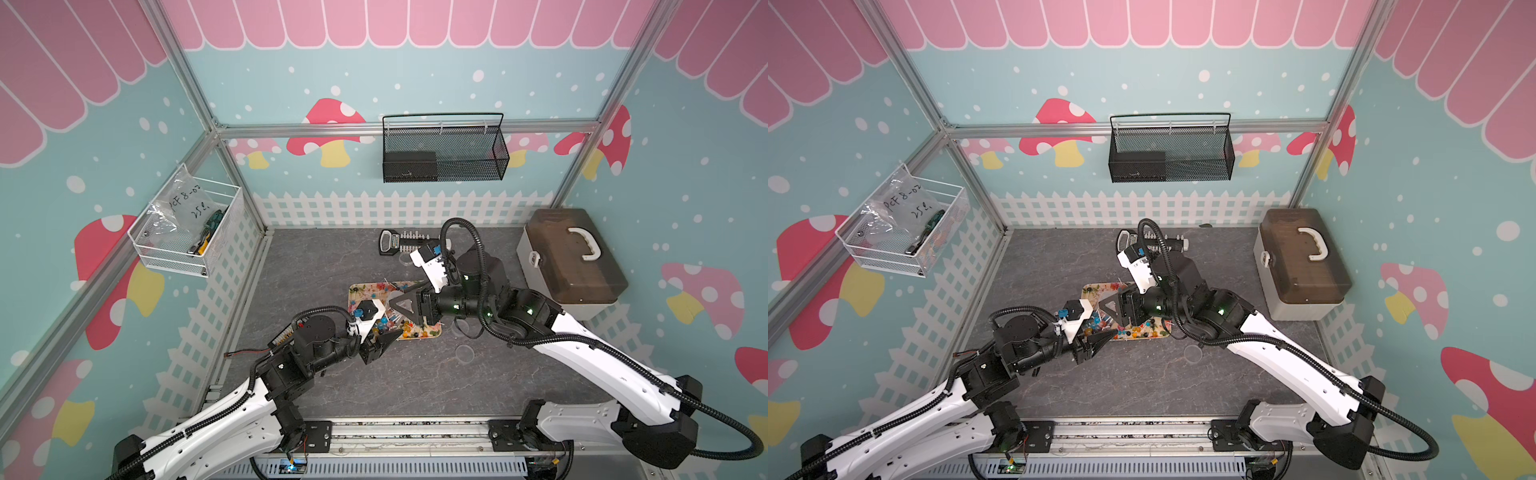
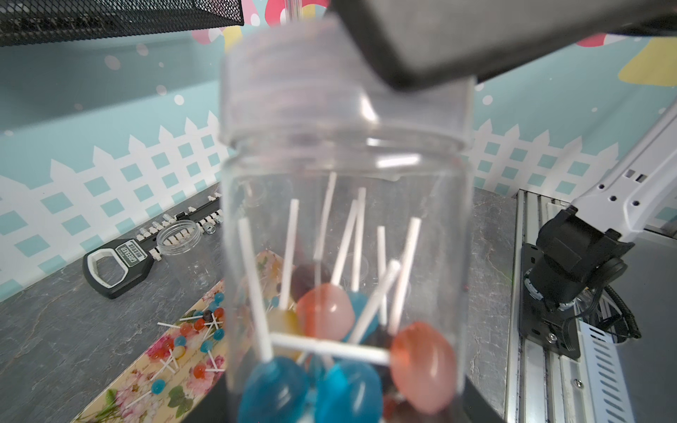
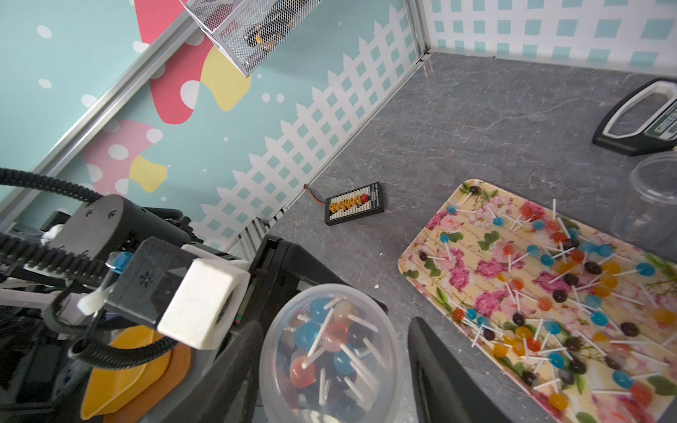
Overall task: Pour the candies out of the jar
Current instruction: Unscrew the lid from the jar.
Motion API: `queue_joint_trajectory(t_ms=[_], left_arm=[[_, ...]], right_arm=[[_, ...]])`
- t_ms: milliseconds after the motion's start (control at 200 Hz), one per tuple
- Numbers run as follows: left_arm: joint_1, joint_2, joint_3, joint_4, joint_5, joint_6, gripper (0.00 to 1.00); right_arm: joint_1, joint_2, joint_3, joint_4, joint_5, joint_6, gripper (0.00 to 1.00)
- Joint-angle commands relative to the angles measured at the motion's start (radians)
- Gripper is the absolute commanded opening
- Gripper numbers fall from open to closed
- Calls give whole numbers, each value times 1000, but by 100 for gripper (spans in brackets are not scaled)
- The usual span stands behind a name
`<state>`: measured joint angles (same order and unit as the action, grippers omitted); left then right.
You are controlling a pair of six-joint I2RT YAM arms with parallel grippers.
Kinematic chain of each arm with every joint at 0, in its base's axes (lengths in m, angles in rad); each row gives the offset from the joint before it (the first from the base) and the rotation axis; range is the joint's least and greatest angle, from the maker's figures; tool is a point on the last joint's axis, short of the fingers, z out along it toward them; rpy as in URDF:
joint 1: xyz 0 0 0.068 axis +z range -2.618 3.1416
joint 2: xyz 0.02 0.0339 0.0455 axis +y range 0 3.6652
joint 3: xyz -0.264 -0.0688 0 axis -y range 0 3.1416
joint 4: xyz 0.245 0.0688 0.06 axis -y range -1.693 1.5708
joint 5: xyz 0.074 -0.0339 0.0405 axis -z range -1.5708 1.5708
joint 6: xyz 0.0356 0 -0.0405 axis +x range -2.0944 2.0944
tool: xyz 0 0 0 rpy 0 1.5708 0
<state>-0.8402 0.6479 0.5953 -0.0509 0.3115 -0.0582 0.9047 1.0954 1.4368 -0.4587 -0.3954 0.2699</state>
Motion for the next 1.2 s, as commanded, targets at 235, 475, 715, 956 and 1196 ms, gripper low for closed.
queue_joint_trajectory(t_ms=[235,475,715,956,1196], left_arm=[[-2,110,8,61,-147,141,44],[-2,107,1,71,-153,138,44],[-2,102,2,72,-150,136,44],[-3,91,-1,71,-150,130,44],[-3,91,-2,68,-140,129,44]], right_arm=[[3,92,-47,-48,135,292,75],[7,99,-75,-43,172,312,77],[6,121,-92,-18,137,334,76],[6,128,-98,-7,134,335,73],[6,140,-89,8,109,331,64]])
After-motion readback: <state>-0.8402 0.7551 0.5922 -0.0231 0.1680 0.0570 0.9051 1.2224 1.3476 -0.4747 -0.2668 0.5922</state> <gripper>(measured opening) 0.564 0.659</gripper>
